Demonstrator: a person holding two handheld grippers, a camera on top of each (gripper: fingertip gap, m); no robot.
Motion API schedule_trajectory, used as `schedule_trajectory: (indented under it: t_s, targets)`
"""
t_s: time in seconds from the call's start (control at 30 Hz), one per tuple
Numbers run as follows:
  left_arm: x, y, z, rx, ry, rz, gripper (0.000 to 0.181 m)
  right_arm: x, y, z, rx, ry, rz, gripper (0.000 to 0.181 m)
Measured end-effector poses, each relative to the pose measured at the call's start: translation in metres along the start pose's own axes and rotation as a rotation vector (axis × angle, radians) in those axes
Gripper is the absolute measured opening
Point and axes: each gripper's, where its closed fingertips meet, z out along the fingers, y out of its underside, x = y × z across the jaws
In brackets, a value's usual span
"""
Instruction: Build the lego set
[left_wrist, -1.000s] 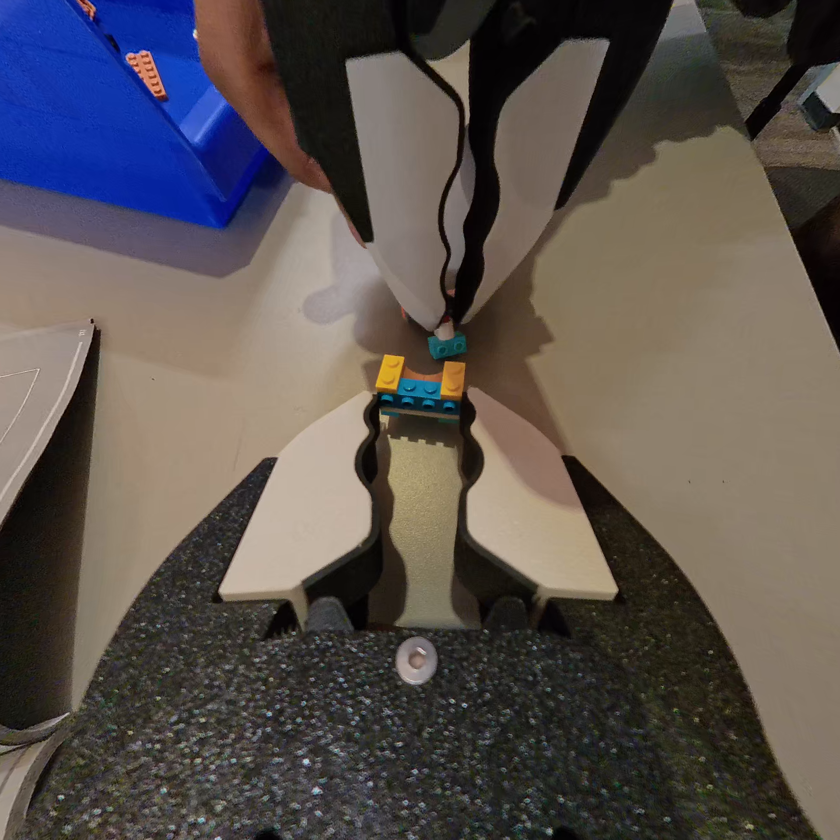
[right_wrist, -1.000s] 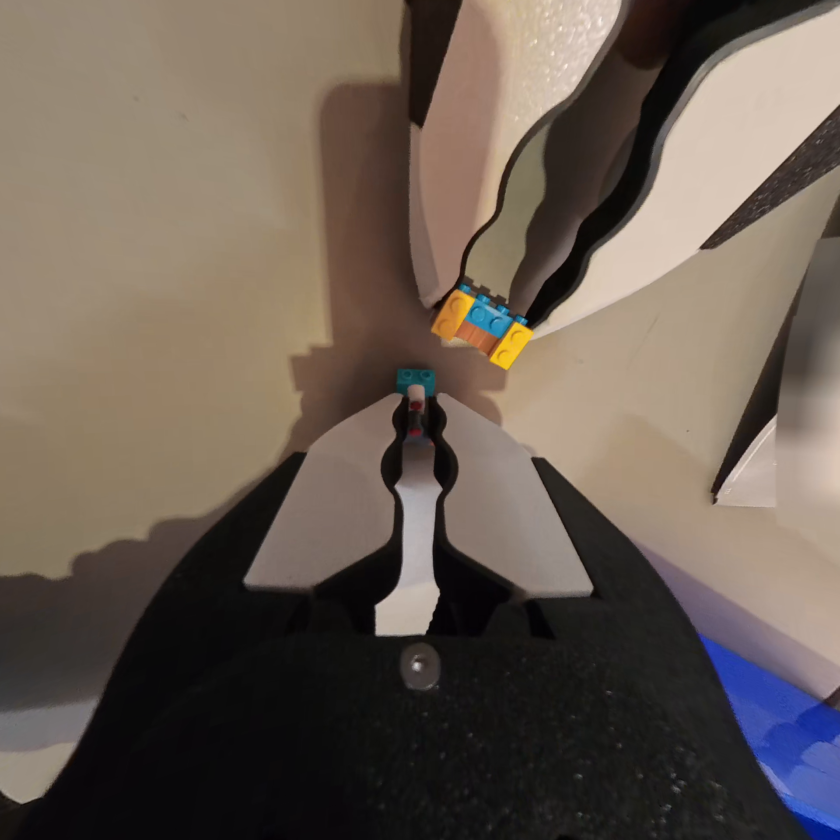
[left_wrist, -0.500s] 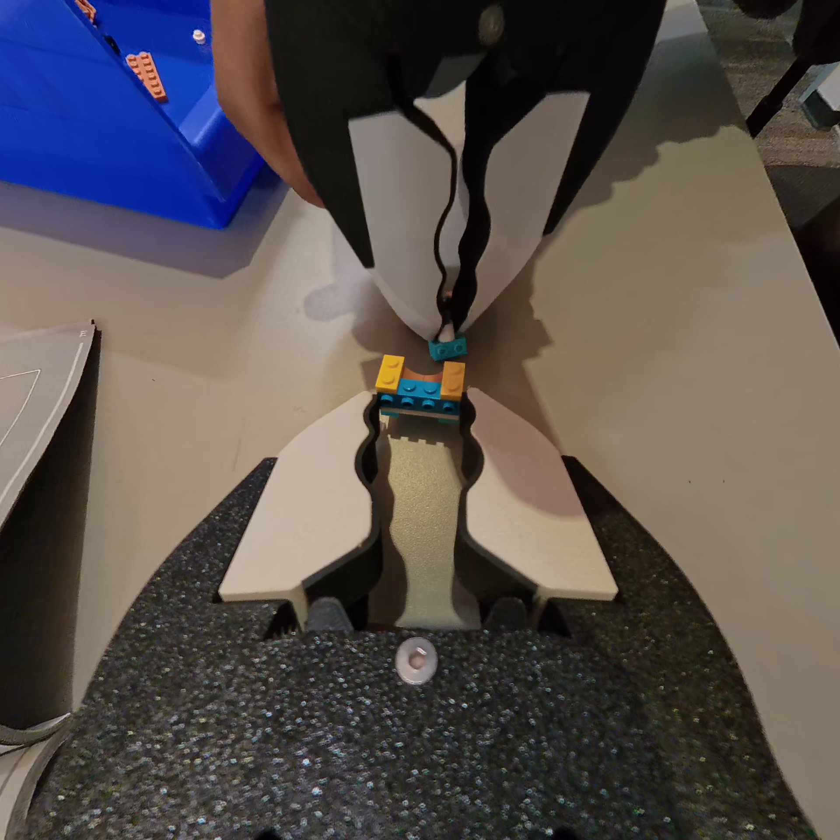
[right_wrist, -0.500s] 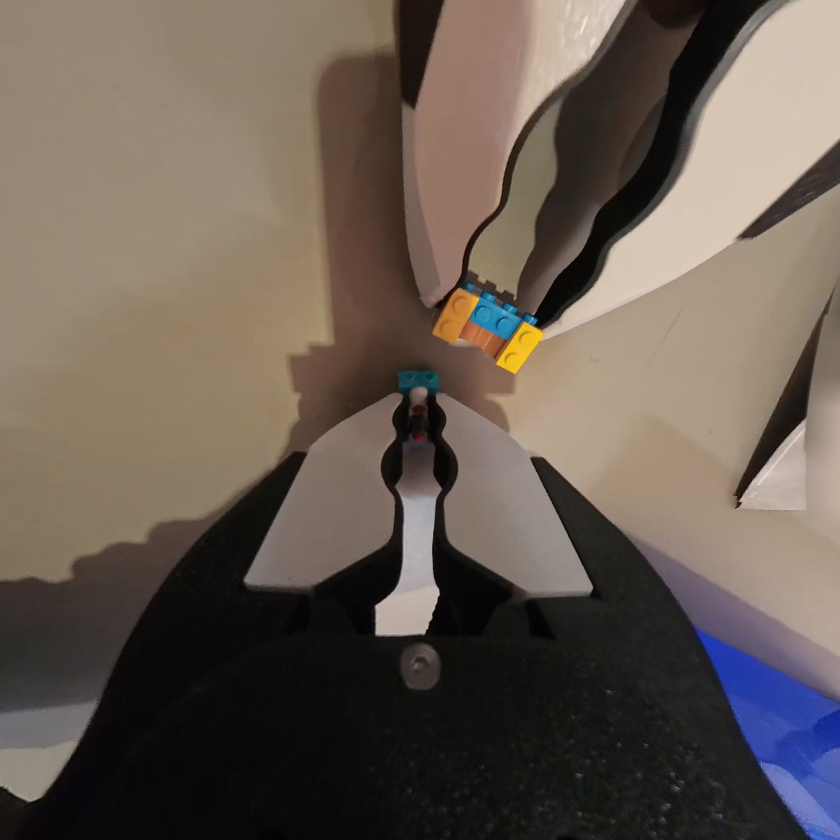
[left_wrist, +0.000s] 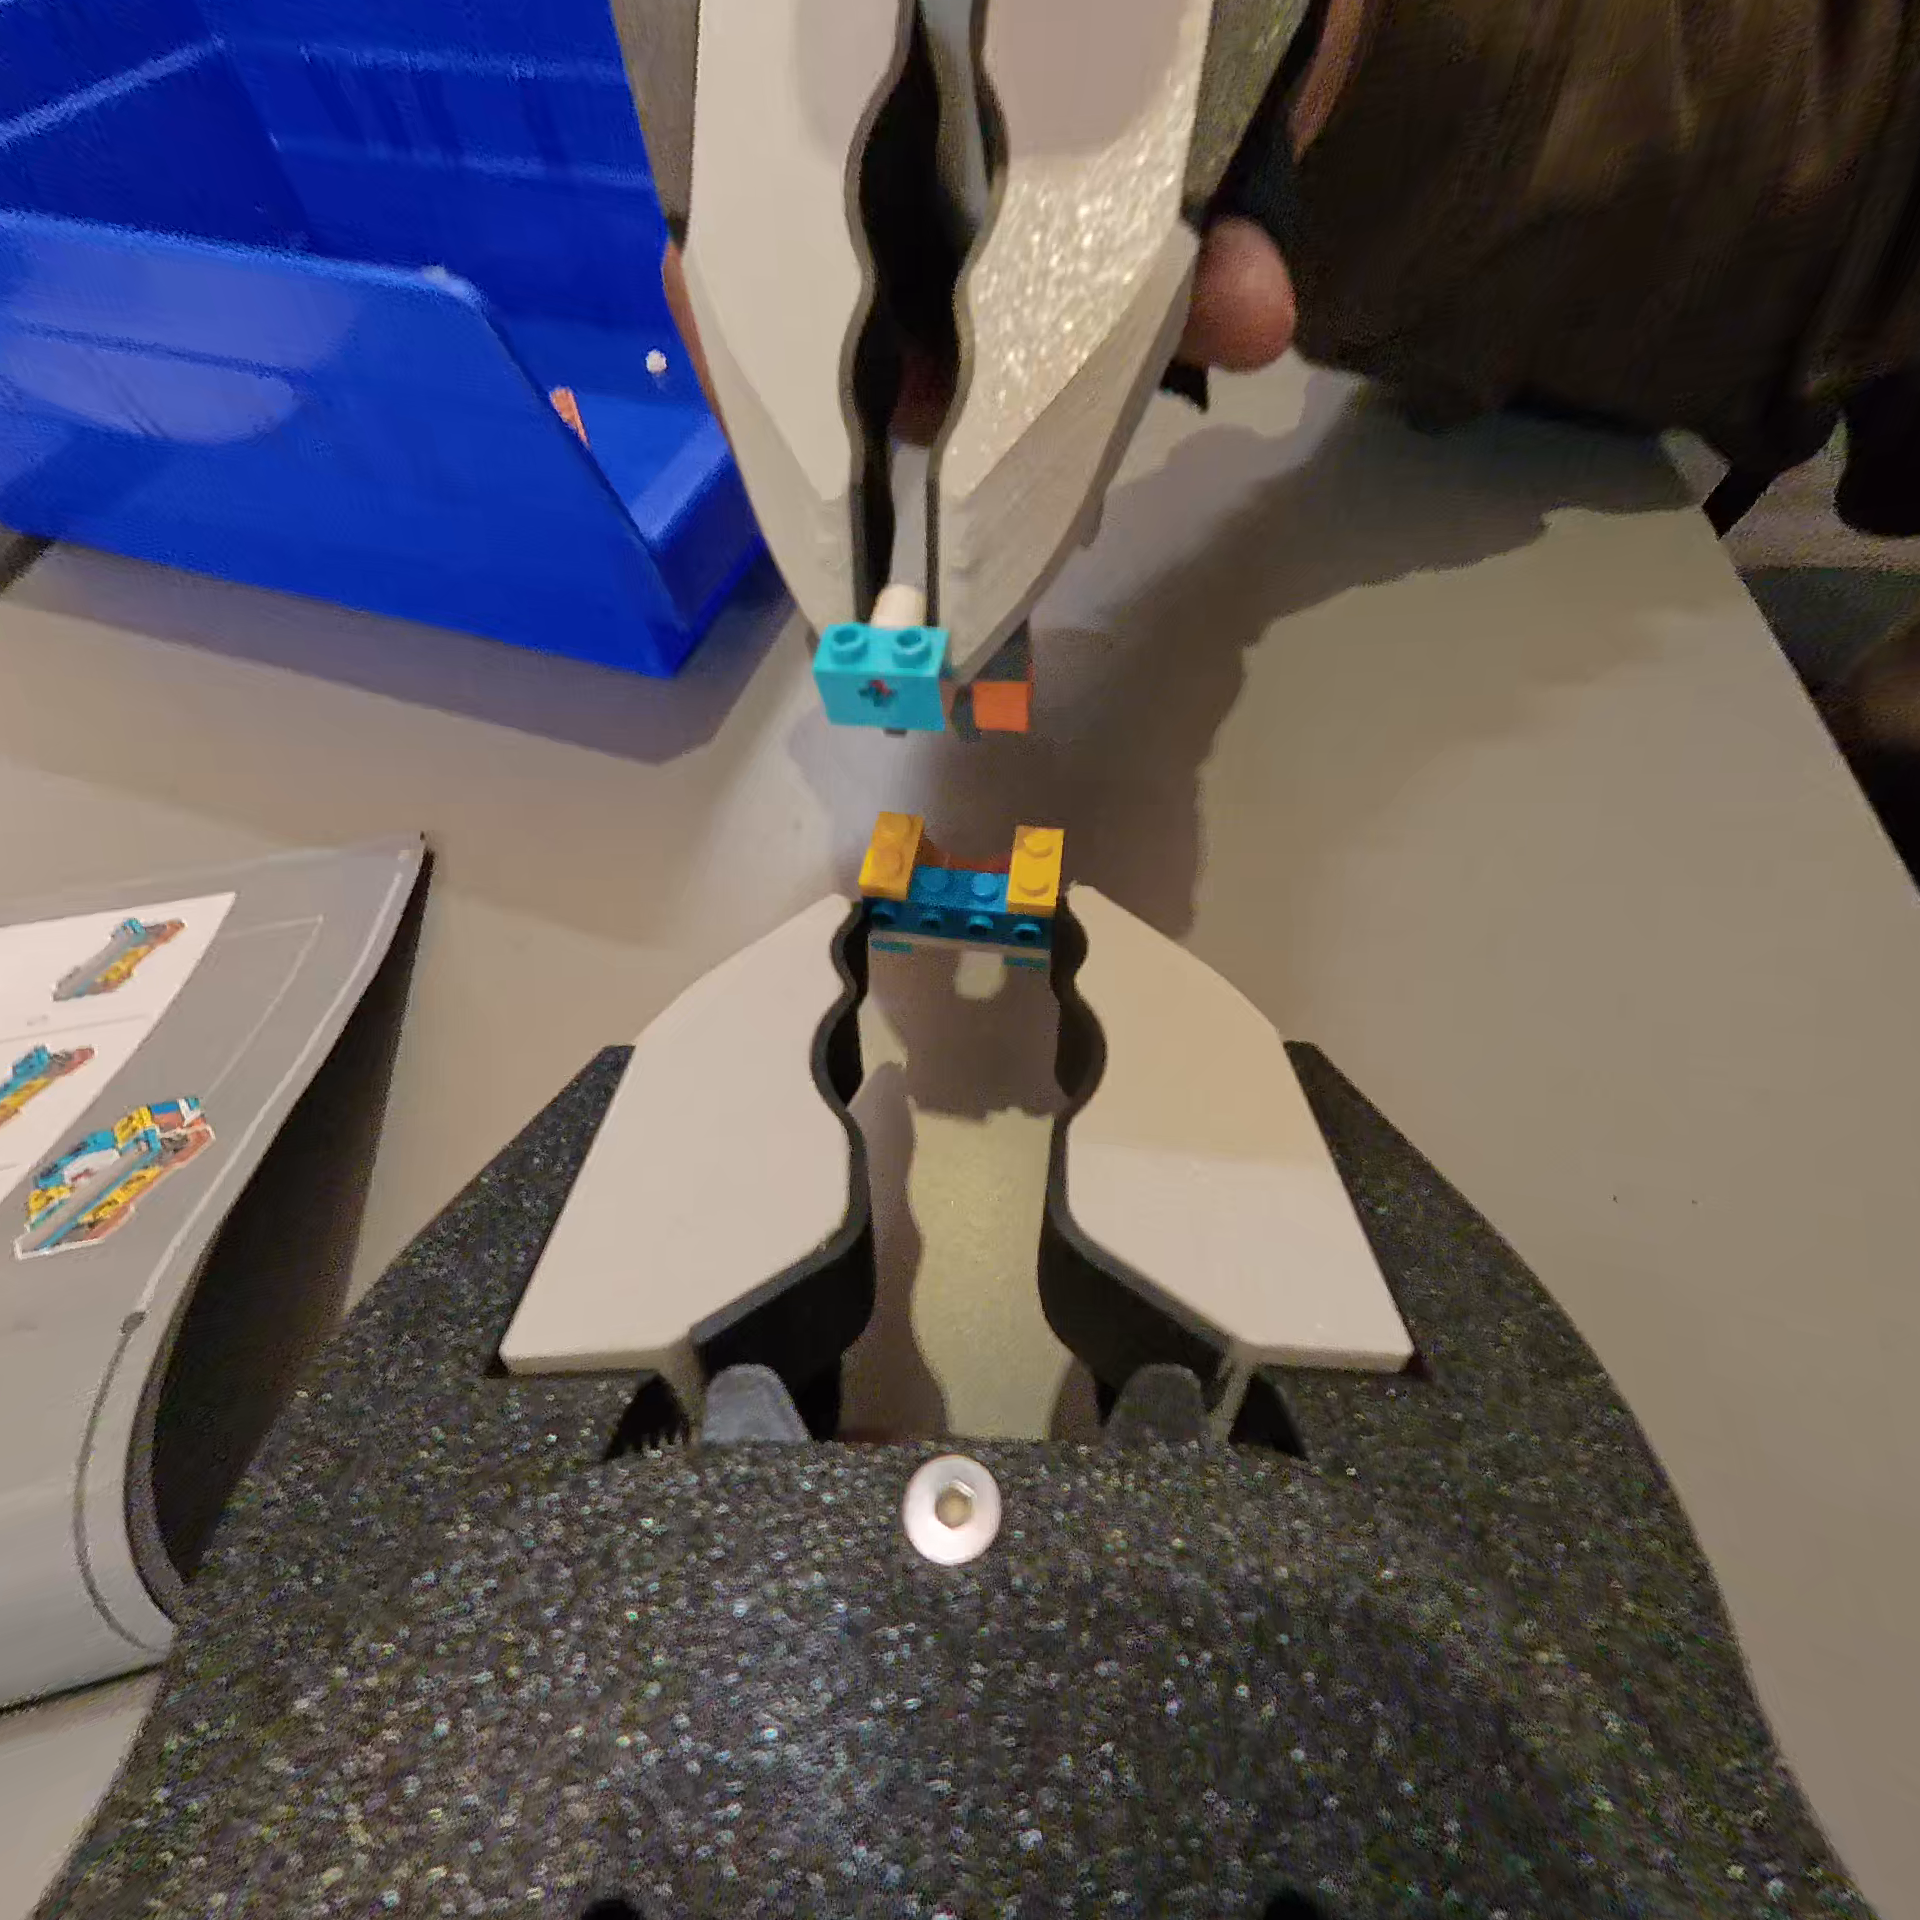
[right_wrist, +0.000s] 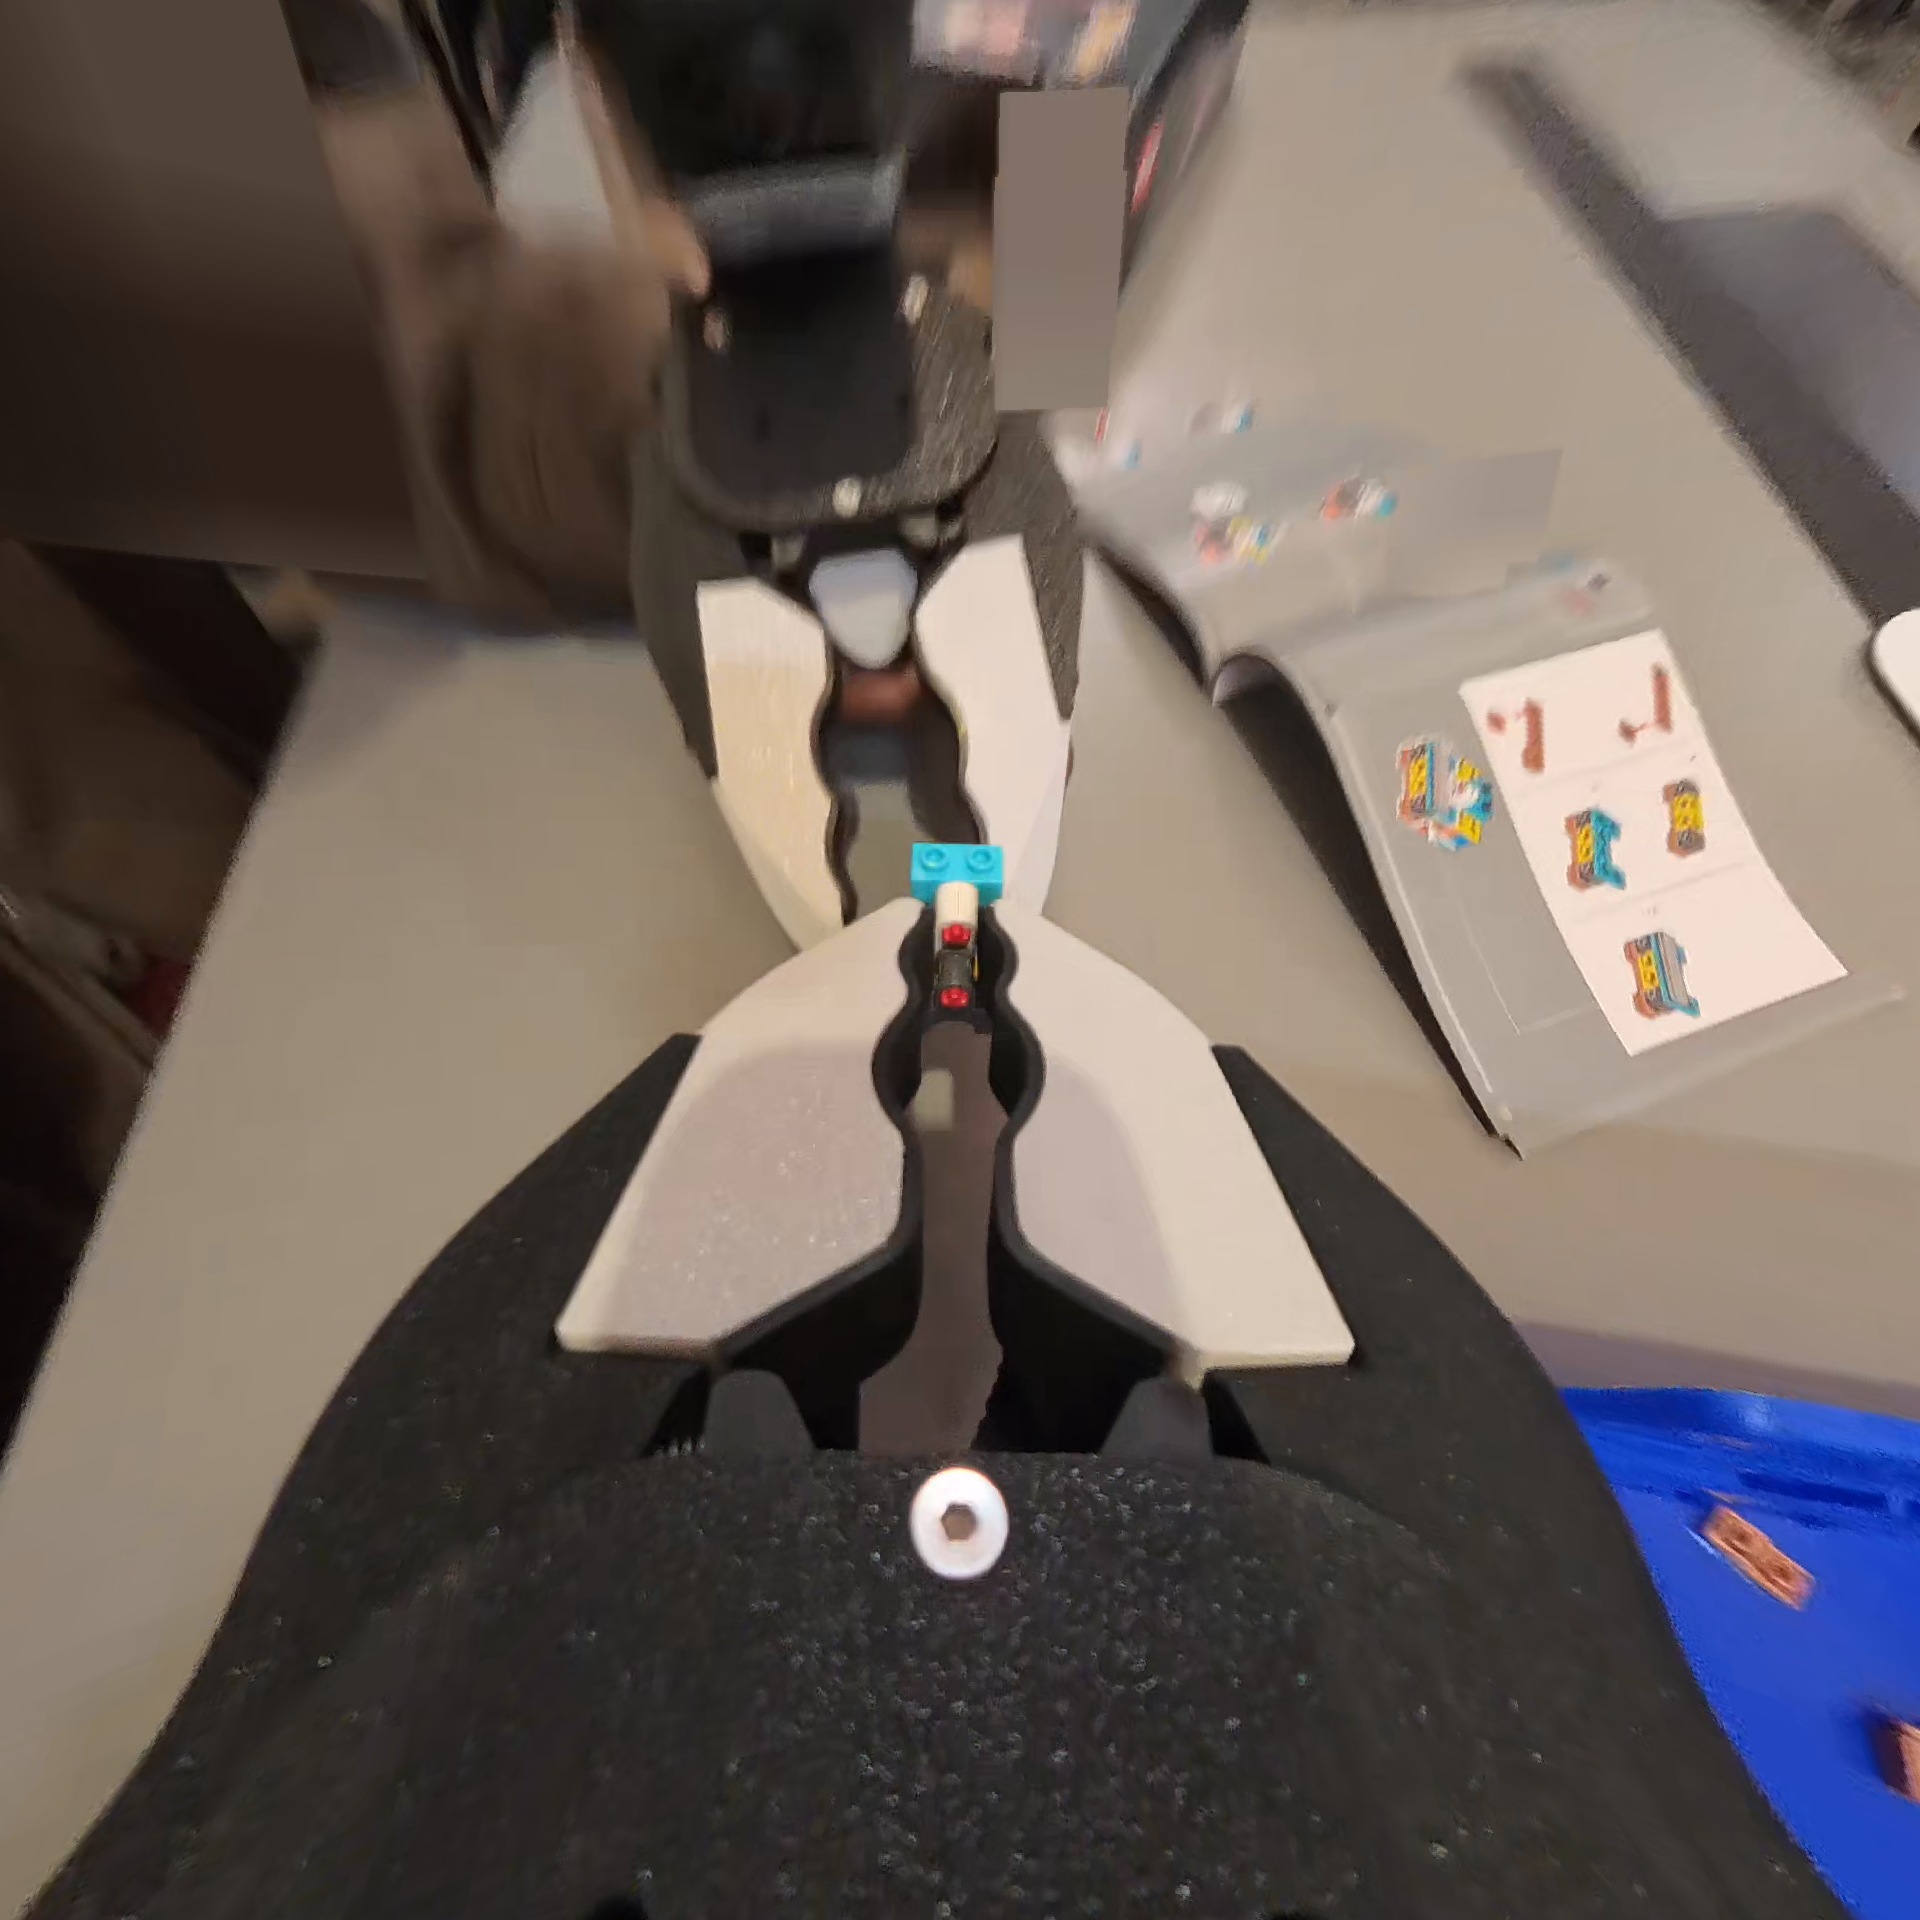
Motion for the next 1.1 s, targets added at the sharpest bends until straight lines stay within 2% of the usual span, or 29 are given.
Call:
schedule_trajectory:
  t_s: [0.1, 0.2, 0.5, 1.1]
  targets:
    - [0.003, -0.012, -0.004, 0.058, -0.001, 0.025, 0.034, -0.006, -0.005, 0.002, 0.040, -0.031, 0.013, 0.007]
    - [0.003, -0.018, -0.007, 0.083, -0.014, 0.033, 0.034, -0.010, -0.002, 0.008, 0.002, -0.041, -0.011, 0.007]
    - [0.002, -0.011, -0.004, 0.060, -0.028, 0.058, 0.034, -0.014, 0.009, 0.014, -0.121, -0.019, -0.081, 0.008]
    - [0.008, -0.017, -0.004, 0.143, 0.037, 0.019, 0.033, -0.015, 0.006, 0.008, -0.093, -0.017, -0.084, 0.010]
